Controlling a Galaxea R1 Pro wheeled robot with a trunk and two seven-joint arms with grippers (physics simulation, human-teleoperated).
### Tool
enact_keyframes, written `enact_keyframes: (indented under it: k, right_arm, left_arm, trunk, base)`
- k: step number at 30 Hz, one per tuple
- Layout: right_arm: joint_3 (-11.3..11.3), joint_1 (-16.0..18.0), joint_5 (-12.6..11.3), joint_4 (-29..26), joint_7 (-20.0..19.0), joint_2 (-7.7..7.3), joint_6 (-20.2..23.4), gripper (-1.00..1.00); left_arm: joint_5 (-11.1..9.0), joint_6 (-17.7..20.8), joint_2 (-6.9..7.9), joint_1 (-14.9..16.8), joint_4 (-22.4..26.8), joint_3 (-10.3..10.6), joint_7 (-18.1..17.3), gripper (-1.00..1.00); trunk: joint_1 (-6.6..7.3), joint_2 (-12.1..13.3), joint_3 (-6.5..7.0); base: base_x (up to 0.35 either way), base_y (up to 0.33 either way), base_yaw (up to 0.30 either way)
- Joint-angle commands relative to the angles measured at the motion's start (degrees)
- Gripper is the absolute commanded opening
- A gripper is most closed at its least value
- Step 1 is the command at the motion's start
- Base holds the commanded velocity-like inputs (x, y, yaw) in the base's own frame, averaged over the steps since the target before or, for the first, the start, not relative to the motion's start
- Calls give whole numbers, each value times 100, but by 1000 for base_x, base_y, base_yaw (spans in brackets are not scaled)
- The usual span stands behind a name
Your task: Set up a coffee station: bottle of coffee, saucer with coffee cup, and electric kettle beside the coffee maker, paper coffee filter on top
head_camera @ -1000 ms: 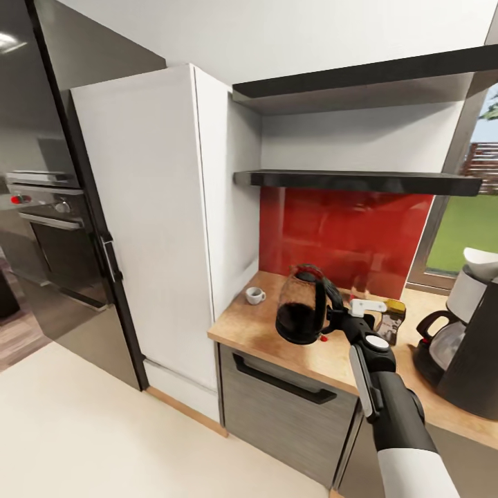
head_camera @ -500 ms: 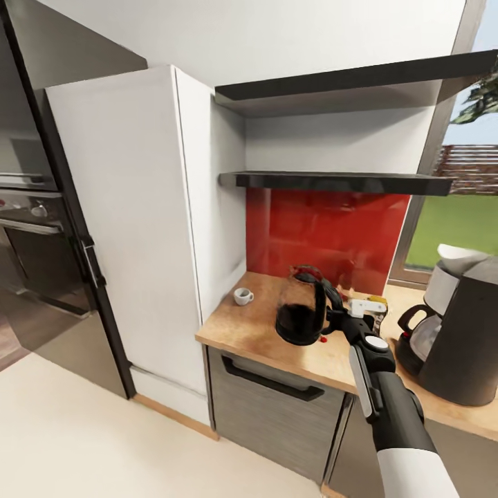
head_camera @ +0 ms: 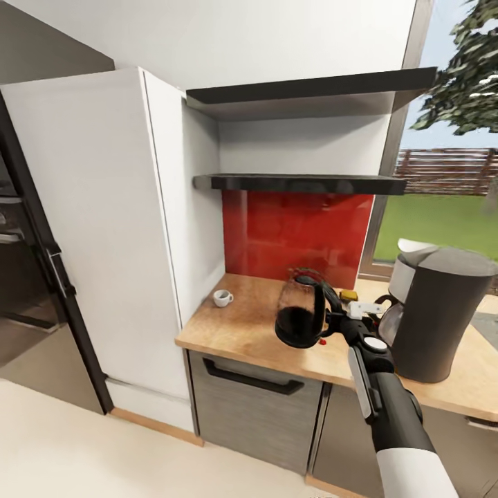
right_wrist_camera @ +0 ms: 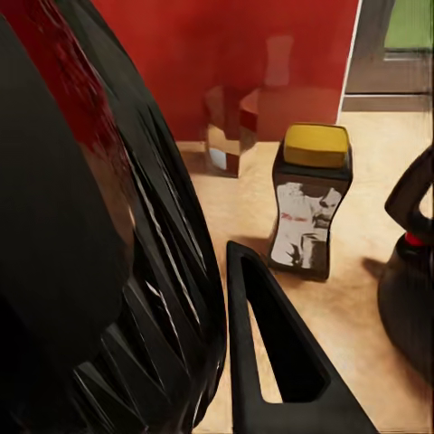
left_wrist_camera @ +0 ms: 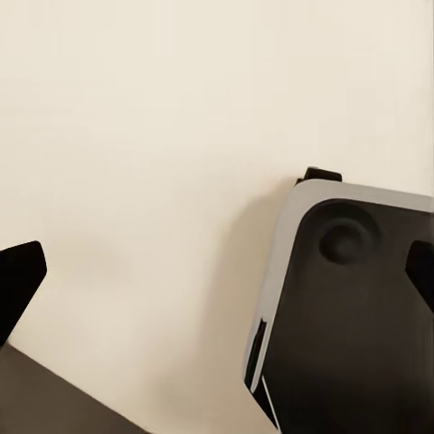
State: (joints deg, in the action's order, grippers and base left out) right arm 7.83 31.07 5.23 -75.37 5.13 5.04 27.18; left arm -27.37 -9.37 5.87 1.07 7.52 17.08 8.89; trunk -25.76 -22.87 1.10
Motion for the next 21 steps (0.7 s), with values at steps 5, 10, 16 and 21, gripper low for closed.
enact_keyframes:
  k: [5, 10, 16, 21]
  right_arm:
    - [0, 4, 57, 4, -15, 5, 29, -100]
    - [-54, 4, 52, 149, -31, 12, 25, -100]
    - [-266, 4, 63, 494, -9, 14, -17, -100]
    - [-260, 4, 74, 616, 165, 14, -261, -100]
  left_arm:
    - [-41, -12, 1, -1, 4, 50, 25, 100]
    - [-41, -12, 6, -1, 4, 50, 25, 100]
    - [-41, -4, 20, -1, 4, 50, 25, 100]
    - [-41, -3, 43, -1, 9, 50, 18, 100]
  trunk:
    - [-2, -5, 15]
    - [-2, -5, 25]
    - [-2, -5, 26]
    - [-2, -5, 26]
  base:
    - [0, 0, -230]
    - [0, 0, -148]
    - [0, 0, -9]
    - [0, 0, 0]
